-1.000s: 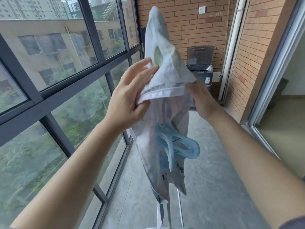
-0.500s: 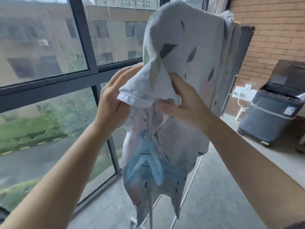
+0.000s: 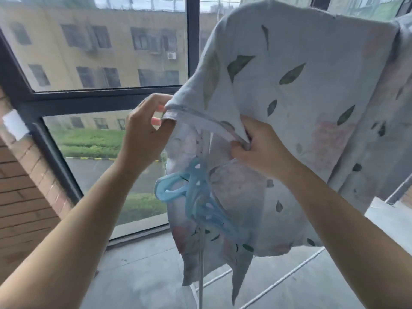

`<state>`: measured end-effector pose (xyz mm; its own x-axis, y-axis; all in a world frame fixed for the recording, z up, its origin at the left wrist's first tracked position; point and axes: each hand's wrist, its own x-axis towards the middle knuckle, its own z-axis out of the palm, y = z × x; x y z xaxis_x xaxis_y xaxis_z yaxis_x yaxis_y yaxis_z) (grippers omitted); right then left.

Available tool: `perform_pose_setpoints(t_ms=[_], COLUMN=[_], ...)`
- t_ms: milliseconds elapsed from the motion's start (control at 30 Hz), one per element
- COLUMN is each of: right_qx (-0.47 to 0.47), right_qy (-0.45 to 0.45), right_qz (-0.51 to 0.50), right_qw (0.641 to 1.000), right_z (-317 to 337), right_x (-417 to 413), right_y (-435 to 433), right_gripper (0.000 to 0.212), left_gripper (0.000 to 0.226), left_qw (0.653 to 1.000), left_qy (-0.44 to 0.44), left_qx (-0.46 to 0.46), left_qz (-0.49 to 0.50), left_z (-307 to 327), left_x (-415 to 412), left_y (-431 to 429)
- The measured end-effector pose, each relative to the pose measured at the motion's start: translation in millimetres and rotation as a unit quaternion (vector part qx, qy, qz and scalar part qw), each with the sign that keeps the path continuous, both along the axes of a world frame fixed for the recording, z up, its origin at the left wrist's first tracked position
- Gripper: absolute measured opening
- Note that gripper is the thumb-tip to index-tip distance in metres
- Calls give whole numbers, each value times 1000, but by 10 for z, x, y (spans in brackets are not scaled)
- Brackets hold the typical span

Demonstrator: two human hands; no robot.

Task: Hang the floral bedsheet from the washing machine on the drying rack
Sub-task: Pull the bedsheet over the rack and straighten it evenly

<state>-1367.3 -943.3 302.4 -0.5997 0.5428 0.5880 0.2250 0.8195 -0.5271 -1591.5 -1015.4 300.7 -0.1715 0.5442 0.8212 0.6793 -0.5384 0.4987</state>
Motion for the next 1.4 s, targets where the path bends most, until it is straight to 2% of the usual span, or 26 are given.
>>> perform_pose_setpoints(t_ms=[167, 267, 367, 433, 500, 567, 600, 667, 733, 767, 833, 967, 1067, 1200, 1300, 1400], right_qx=[-56, -82, -103, -100, -85, -87, -96, -122, -158, -174, -196, -205, -225, -239, -251, -256], right_qy=[6, 39, 56, 70, 94, 120, 130, 141, 146, 145, 139, 97, 77, 40, 11, -12], right_qz=[64, 84, 108, 113, 106, 110, 114, 126, 156, 171, 198, 240, 257, 264, 253, 232], right_qw=[996, 992, 987, 986, 986, 983, 980, 974, 964, 959, 950, 944, 937, 934, 934, 938], right_z=[-140, -148, -150, -140, -115, -93, -93, -94, -96, -110, -170, -351, -526, -758, -925, -1102], right_x=[220, 272, 277, 324, 368, 456, 505, 582, 653, 704, 767, 910, 1019, 1151, 1212, 1298], right_y=[56, -59, -146, -177, -191, -205, -192, -150, -106, -65, 13, 199, 321, 448, 483, 509], right_gripper=[23, 33, 5, 10, 12, 8, 9, 12, 7, 9, 18, 22, 21, 20, 25, 24], left_gripper=[23, 32, 22, 20, 30, 45, 47, 29, 18, 19, 30, 33, 44, 42, 43, 38], left_qw=[991, 976, 960, 967, 984, 986, 979, 957, 938, 928, 918, 906, 869, 819, 782, 763], left_qy=[-93, -111, -74, -45, -68, -69, -69, -81, -100, -119, -164, -240, -339, -308, -304, -300], left_qx=[-15, -12, 34, 30, -23, -97, -147, -229, -256, -267, -256, -208, -142, -154, -190, -205], left_qz=[93, 187, 267, 248, 160, 116, 123, 160, 213, 231, 253, 281, 333, 459, 510, 534], left_z=[-276, -438, -588, -696, -775, -867, -922, -1075, -1224, -1292, -1402, -1517, -1623, -1639, -1699, -1775], left_x=[481, 822, 1155, 1379, 1565, 1728, 1801, 1865, 1883, 1907, 1920, 2118, 2192, 2159, 2093, 2054], left_y=[-365, -555, -739, -805, -770, -672, -601, -450, -349, -325, -324, -415, -592, -888, -1009, -1087])
